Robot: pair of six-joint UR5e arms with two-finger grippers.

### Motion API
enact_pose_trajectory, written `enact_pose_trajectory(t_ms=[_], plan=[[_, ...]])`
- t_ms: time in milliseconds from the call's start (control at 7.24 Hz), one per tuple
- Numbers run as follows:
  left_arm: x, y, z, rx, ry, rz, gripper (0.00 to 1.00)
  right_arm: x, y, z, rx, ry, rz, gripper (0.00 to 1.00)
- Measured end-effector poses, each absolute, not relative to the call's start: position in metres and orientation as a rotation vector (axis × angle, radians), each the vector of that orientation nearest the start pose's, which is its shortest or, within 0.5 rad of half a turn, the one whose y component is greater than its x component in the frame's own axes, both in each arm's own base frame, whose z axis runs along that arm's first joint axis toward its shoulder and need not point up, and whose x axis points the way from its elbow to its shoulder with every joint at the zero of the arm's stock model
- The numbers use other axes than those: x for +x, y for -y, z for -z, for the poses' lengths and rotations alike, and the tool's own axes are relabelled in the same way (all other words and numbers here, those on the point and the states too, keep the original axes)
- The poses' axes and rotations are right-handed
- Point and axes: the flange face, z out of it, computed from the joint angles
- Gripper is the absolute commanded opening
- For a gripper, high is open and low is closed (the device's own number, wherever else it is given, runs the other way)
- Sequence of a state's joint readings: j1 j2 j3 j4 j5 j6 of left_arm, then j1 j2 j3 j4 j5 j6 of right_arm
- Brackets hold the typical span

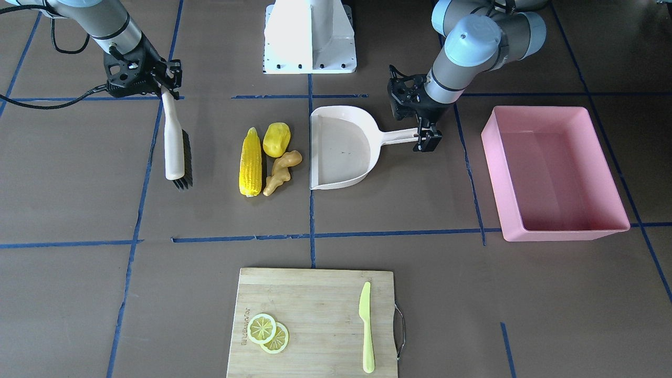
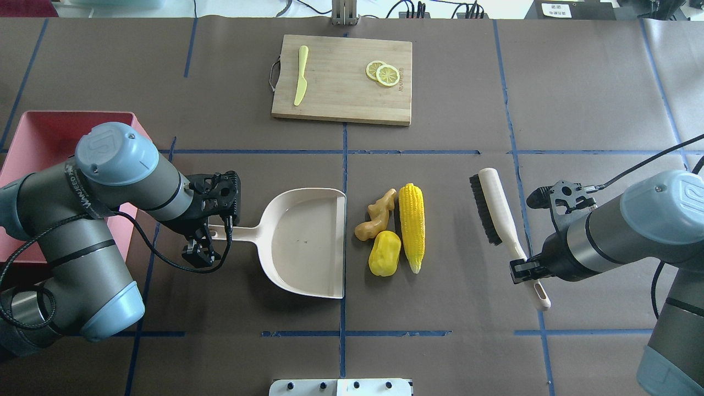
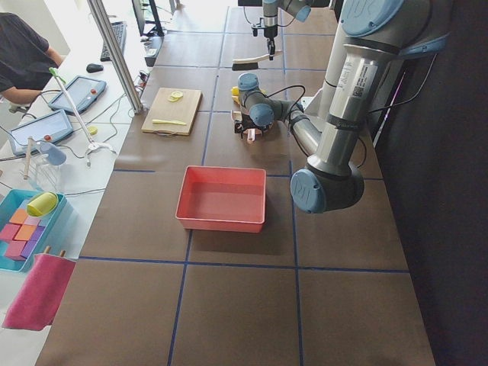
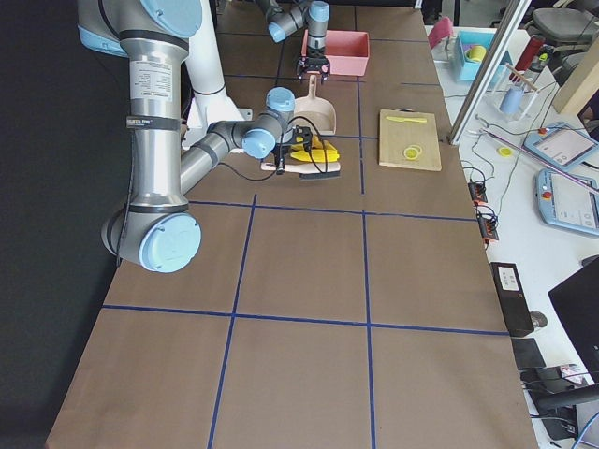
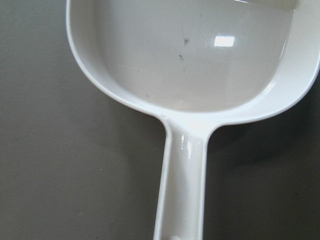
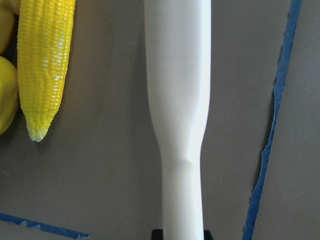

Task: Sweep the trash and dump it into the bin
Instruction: 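Grasp the dustpan handle with the left gripper while the right gripper lifts the brush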

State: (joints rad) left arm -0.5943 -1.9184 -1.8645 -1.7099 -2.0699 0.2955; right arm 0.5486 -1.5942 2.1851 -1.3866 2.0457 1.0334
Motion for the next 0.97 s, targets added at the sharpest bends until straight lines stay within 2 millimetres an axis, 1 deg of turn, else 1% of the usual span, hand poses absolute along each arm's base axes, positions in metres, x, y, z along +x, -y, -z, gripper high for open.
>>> enact_pose_trajectory(t_ms=[138, 276, 414, 552, 690, 829, 967], plan=[[0.448, 0.402, -0.320, 0.607, -0.766, -1.378, 0.85, -0.340, 0.306, -0.362, 0.004, 0.883, 0.180, 0.05], [0.453, 0.401, -0.320, 0.603, -0.767, -1.382, 0.76, -0.343, 0.303, -0.363, -0.002, 0.882, 0.190, 0.05], [0.455, 0.401, -0.321, 0.599, -0.766, -1.384, 0.61, -0.348, 0.299, -0.365, -0.009, 0.877, 0.199, 0.05], [0.456, 0.402, -0.324, 0.592, -0.764, -1.383, 0.41, -0.354, 0.297, -0.365, -0.021, 0.865, 0.207, 0.05], [0.456, 0.402, -0.325, 0.585, -0.762, -1.381, 0.22, -0.361, 0.297, -0.360, -0.032, 0.852, 0.210, 0.05], [0.456, 0.402, -0.326, 0.576, -0.760, -1.379, 0.13, -0.366, 0.298, -0.355, -0.041, 0.840, 0.209, 0.05], [0.455, 0.402, -0.326, 0.563, -0.757, -1.376, 0.09, -0.369, 0.298, -0.352, -0.047, 0.831, 0.209, 0.05]])
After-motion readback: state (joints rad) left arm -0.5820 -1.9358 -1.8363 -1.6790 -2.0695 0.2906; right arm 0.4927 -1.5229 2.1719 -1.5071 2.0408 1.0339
